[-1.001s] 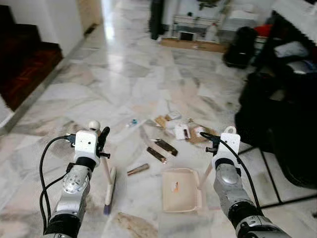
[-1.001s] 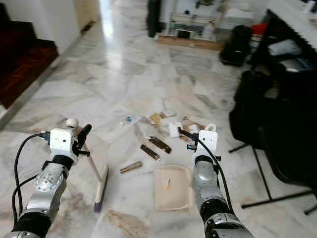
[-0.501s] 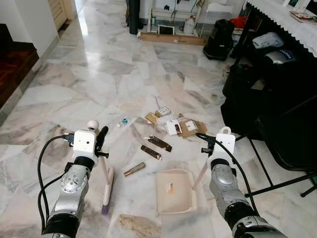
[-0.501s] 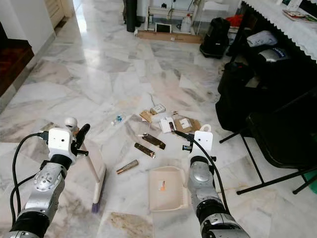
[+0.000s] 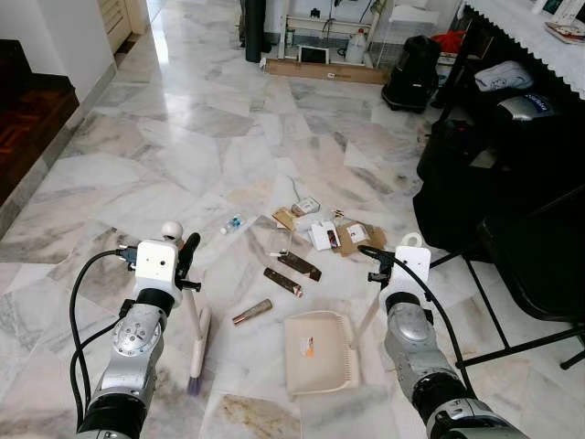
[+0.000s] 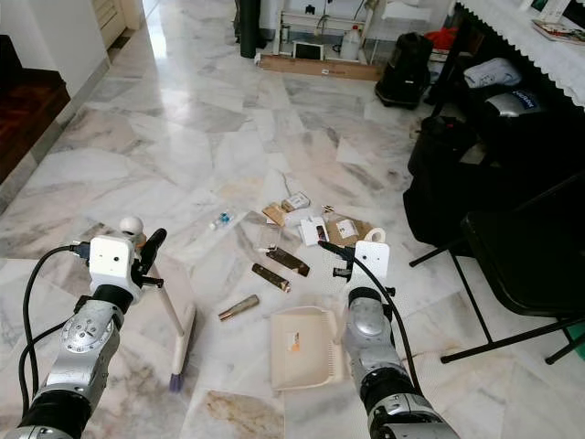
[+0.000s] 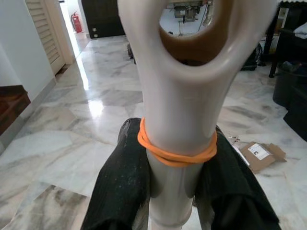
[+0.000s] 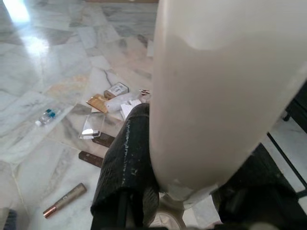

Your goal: Sweep floor

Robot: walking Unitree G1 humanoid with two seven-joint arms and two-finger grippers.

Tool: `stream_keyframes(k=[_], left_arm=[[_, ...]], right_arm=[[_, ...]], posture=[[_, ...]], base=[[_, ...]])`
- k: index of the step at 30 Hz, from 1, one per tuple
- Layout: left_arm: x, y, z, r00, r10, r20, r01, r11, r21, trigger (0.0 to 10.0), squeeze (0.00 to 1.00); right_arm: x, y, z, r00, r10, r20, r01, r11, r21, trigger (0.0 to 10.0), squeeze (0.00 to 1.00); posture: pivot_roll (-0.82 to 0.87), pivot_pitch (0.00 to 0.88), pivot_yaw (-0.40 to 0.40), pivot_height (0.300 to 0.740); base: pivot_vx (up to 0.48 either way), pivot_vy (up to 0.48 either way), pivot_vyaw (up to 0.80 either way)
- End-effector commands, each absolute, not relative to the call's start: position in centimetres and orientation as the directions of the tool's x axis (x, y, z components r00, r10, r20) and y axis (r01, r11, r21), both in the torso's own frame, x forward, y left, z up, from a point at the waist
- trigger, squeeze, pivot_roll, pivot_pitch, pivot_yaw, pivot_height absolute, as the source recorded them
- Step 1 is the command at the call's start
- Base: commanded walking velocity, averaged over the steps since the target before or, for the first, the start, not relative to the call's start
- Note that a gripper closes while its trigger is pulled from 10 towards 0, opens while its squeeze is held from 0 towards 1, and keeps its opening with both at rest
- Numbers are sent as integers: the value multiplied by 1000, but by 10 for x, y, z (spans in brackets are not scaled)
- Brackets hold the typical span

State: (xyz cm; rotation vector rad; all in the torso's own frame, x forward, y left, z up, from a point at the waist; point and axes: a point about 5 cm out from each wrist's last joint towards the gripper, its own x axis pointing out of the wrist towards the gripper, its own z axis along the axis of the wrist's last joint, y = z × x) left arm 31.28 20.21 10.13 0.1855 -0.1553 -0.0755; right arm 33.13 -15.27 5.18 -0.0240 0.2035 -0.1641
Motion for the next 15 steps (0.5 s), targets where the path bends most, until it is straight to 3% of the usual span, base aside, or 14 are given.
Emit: stream_keyframes(k=[1,15], left_arm=[[317,200,113,977,-103,188,63,976,208,10000,0],[317,198,113,975,-112,190,72,976,208,10000,0]], right_arm=[[336,-152,61,976,-160,-149,157,987,-30,10000,0],[336,-154,61,972,-178,-153,177,984,-20,10000,0]], posture=[[100,53,-50,740],[100,44,-48,740]], base=[[352,0,0],[368,0,0]])
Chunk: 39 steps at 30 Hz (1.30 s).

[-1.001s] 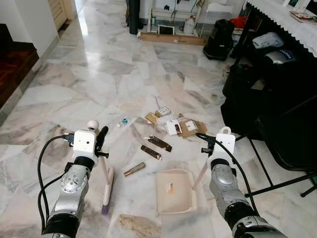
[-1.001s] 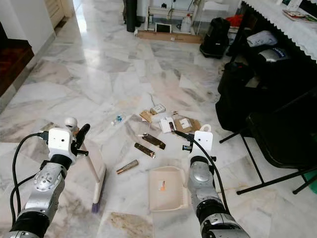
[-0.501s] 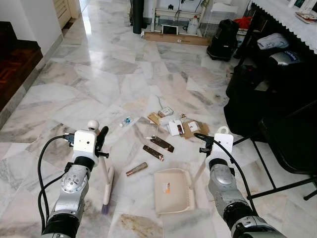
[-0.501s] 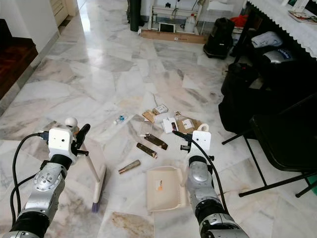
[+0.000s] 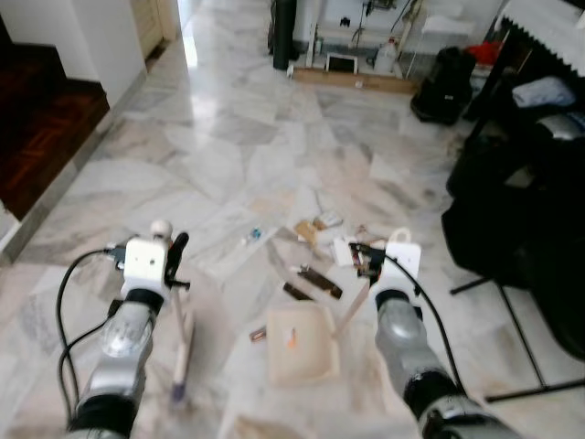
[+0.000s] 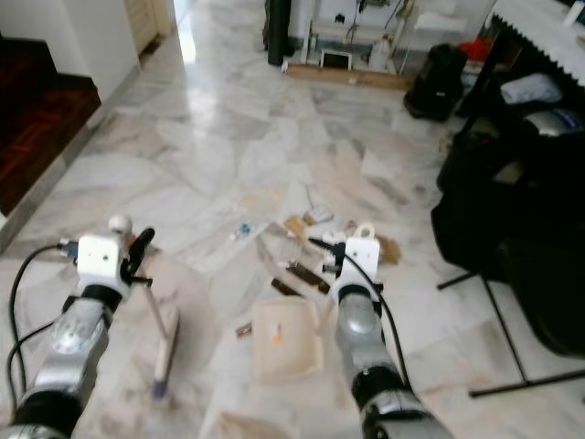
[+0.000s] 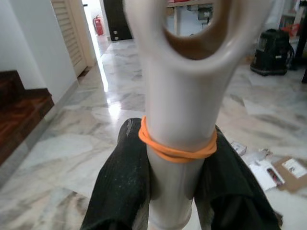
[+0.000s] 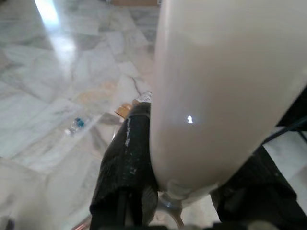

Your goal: Sweep floor

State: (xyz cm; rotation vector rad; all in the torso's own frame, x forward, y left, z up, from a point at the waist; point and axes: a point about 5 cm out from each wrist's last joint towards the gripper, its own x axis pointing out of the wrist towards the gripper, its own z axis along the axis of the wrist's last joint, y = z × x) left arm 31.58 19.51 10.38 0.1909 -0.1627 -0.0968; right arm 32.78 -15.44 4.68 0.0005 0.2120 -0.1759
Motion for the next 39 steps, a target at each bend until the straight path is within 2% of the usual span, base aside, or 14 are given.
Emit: stream_keyframes(k=[1,16,20,34,39], left_arm=[[317,198,113,975,-112,190,72,976,207,10000,0],[316,198,112,976,-109,188,70,976,204,10000,0],[316,199,111,977,-108,185,69,977,204,10000,0],[315,194,99,982,-152,109,128,971,201,10000,0],[315,194,101,981,-146,125,120,974,192,10000,0]], right_arm=[[336,-155,61,971,-184,-154,183,983,-19,10000,0],[336,-164,64,963,-240,-124,238,971,-32,10000,0],[336,-165,65,961,-251,-113,249,968,-37,10000,0],[335,-167,64,960,-256,-115,253,966,-45,10000,0],[336,-166,65,961,-252,-113,249,968,-45,10000,0]], posture=[[100,44,-48,740],[100,60,-51,740],[100,61,-52,740],[94,65,-53,740],[95,65,-54,740]], base=[[368,0,0],[370,0,-764],[304,0,0],[0,0,0],[0,0,0]])
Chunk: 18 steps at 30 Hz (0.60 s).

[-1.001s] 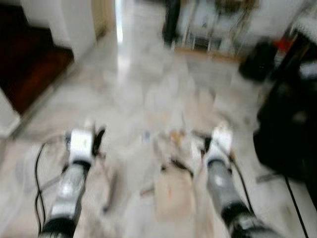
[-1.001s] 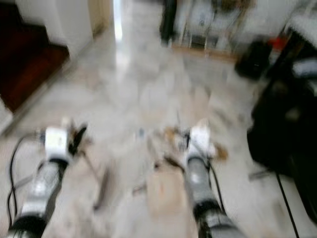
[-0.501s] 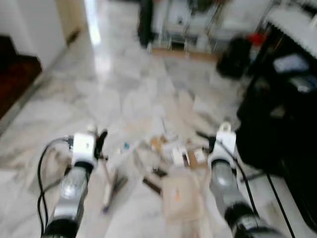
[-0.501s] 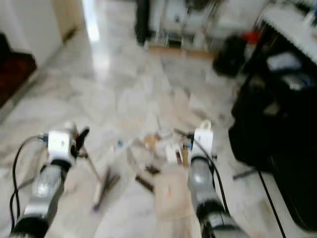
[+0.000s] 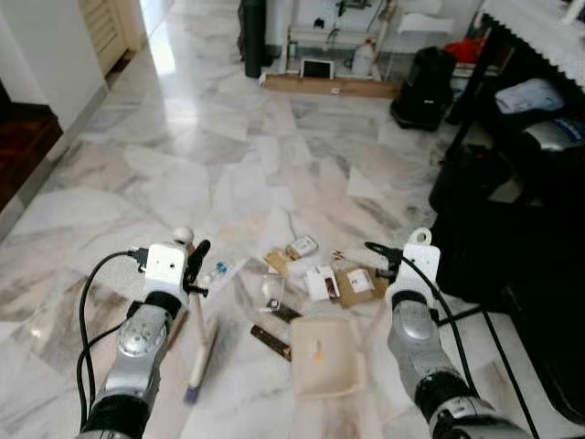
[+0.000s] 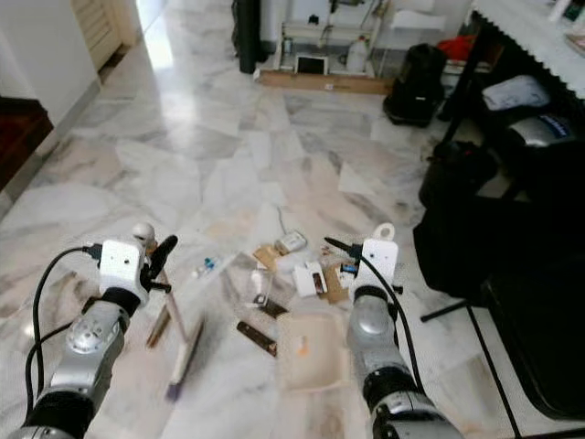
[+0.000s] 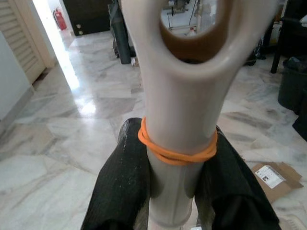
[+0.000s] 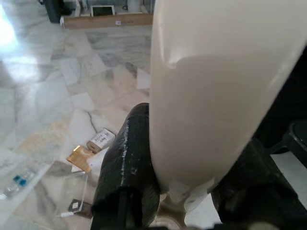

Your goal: Sweep floor

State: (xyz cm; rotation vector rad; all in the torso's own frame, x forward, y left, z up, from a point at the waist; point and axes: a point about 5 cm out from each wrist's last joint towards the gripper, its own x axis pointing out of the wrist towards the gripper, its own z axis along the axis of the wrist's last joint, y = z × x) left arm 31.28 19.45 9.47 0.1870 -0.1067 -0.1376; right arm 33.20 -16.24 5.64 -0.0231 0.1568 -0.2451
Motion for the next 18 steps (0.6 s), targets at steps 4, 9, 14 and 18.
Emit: stream_keyframes(k=[4,9,14,18], left_arm=[[315,195,105,980,-140,140,114,977,181,10000,0],[316,196,108,979,-131,154,101,978,184,10000,0],[318,195,114,975,-126,183,92,979,184,10000,0],[318,195,118,972,-125,198,88,978,188,10000,0]], right_arm=[[336,-166,65,961,-255,-108,251,967,-42,10000,0],[338,-164,72,970,-235,-57,235,972,-14,10000,0],[340,-165,85,972,-232,33,232,973,12,10000,0],[341,-164,88,972,-230,53,230,973,12,10000,0]], posture=[[97,63,-54,740],[97,61,-54,740],[96,59,-55,740],[97,58,-56,740]], base=[[0,0,0],[0,373,0],[0,389,0],[0,400,0]])
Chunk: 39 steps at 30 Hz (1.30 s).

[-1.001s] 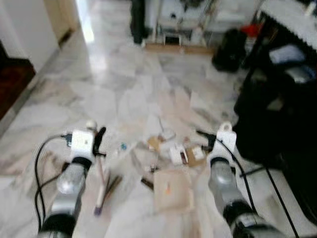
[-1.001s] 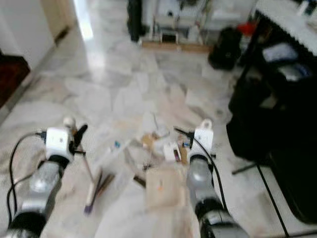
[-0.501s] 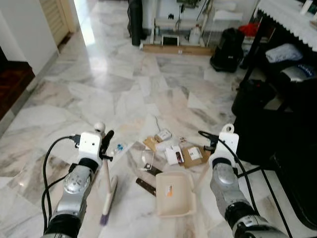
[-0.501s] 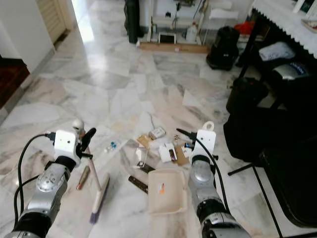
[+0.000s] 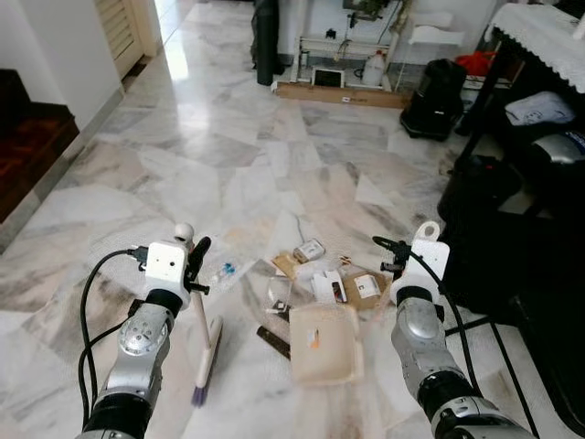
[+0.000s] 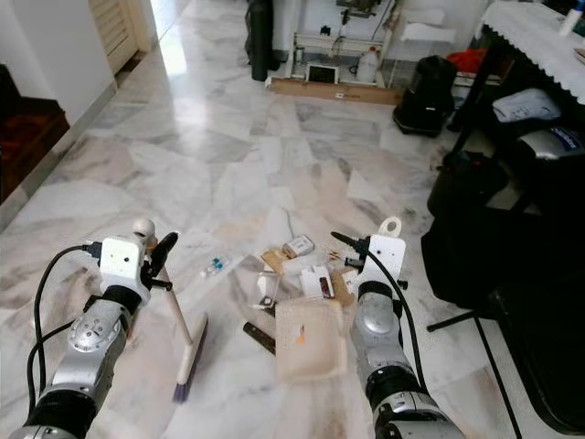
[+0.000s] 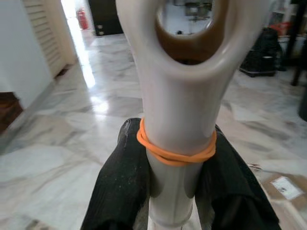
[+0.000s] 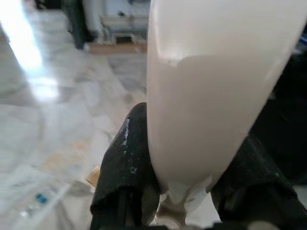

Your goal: Sweep floor

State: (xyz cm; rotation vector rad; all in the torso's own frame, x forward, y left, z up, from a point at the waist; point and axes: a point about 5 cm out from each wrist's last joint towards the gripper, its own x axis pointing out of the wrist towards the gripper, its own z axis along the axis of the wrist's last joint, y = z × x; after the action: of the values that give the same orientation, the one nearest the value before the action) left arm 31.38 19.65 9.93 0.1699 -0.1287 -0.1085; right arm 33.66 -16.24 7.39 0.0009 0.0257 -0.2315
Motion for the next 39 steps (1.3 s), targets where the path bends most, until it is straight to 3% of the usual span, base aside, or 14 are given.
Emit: stream_keyframes(k=[1,39], left_arm=[[318,195,118,972,-125,198,88,978,188,10000,0],[323,198,137,958,-107,266,55,979,197,10000,0]], right_arm=[[341,-164,88,972,-230,53,230,973,12,10000,0],[340,-155,82,983,-184,19,183,983,26,10000,0]], posture=[[97,58,-56,740],[104,52,-54,740]], base=[[0,409,0],[0,480,0]])
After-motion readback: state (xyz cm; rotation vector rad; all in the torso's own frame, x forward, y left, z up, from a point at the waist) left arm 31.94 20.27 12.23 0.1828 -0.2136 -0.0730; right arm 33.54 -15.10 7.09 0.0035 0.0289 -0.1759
